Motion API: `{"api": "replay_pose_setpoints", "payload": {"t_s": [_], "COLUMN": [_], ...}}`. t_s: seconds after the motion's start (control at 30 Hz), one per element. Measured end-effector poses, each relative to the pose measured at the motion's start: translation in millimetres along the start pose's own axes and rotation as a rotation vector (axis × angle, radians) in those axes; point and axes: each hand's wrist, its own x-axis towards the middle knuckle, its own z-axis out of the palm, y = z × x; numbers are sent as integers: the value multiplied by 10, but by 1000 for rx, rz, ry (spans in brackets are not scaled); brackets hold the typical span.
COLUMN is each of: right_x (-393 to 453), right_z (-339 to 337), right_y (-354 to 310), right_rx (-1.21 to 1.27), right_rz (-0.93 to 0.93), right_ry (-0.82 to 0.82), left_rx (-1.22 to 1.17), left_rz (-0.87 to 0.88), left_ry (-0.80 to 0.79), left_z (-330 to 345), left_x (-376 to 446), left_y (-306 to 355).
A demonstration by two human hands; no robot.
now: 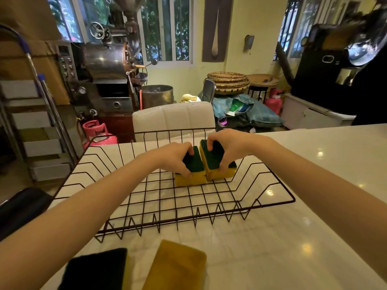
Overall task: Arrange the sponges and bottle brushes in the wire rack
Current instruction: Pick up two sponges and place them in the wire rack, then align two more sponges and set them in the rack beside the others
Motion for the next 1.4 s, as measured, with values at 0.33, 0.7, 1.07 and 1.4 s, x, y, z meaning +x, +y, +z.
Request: {"api": "replay_pose_setpoints", "payload": {"t_s": [0.33, 0.7, 1.07, 1.4], "right_x": [71, 86, -249, -1164], "right_z": [66, 216, 139, 416], "right_y": [-47, -139, -398, -1174], "right_rx": [-47, -179, 107, 422], "right_rz": [31, 57, 29, -330], "right_ry": [-66, -92, 142, 249], "left_rx": [19, 130, 22, -265], "left_rz": [0, 15, -25, -16], "left_ry": [-10, -33, -133, 184], "left_z": [29, -32, -345, -274], "left_x": [-7, -120, -982, -2178], "left_y": [38, 103, 245, 251]}}
